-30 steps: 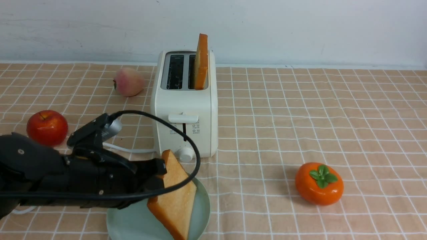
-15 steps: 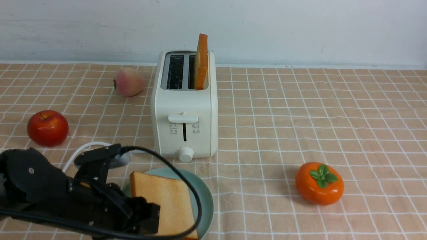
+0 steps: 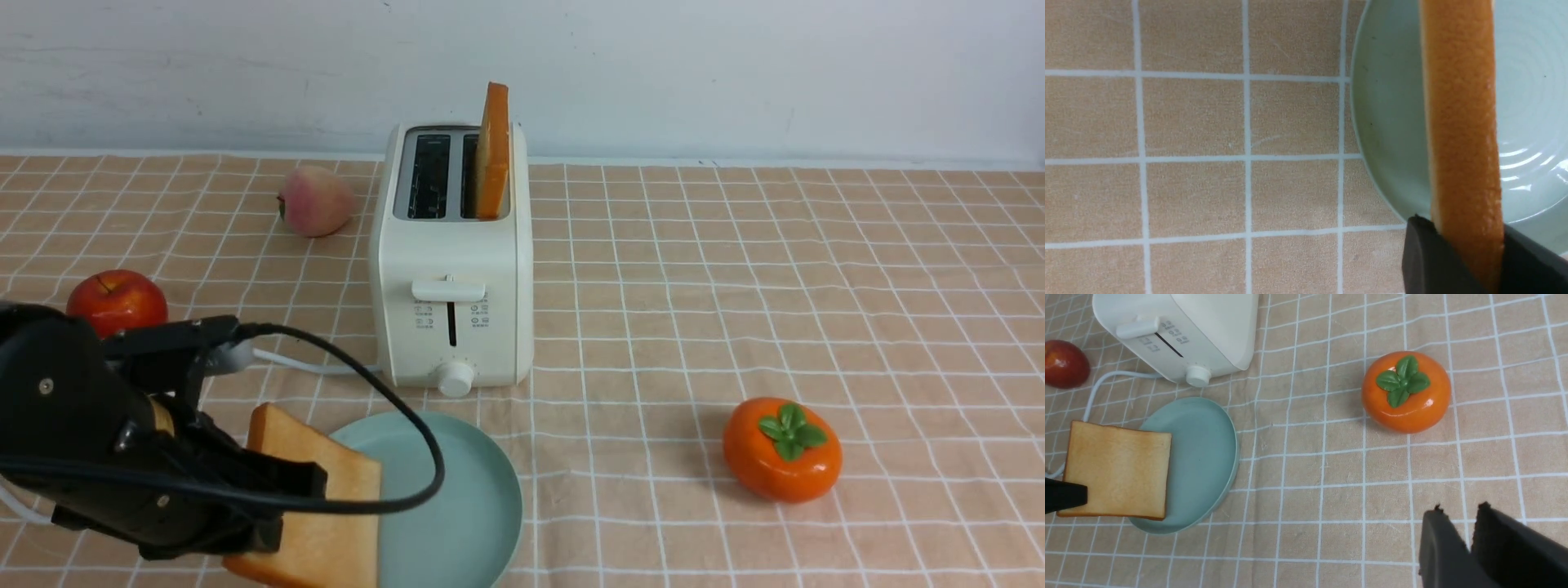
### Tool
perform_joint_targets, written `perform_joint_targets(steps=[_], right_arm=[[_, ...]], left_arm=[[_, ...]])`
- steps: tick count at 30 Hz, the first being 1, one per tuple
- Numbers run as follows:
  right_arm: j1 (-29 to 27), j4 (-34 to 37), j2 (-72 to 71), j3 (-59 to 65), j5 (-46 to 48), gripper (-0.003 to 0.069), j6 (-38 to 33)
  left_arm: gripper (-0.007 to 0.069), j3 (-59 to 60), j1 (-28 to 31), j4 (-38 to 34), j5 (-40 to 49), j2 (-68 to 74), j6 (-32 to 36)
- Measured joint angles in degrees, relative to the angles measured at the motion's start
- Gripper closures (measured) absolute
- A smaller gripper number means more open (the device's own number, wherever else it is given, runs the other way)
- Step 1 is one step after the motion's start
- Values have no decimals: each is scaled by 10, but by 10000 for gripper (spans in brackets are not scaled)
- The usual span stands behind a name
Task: Take toasted bread from bread machine on light coffee tablecloth place on plate.
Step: 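Place the slice of bread on the plate with the left gripper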
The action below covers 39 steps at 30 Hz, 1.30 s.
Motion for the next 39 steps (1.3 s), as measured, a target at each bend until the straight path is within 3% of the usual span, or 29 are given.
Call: perform_joint_targets(steps=[2,6,13,18,32,39], right_arm=[[0,0,0,0,-2,524,0],[0,0,0,0,-13,519,0],[0,1,0,0,-15,513,0],[0,1,0,0,-16,510,0],[0,1,0,0,-20,496,0],[0,1,0,0,-23,489,0]], left_arm=[[546,0,0,-6,-4,0,15],[546,-1,0,-52,-15,-2,55],[546,-1,0,-265,-33,-19,231],[546,-1,0,-359,-55,-14,307],[530,-3,0,-321,-81,87,318],[340,-3,0,-286,-60,87,306]])
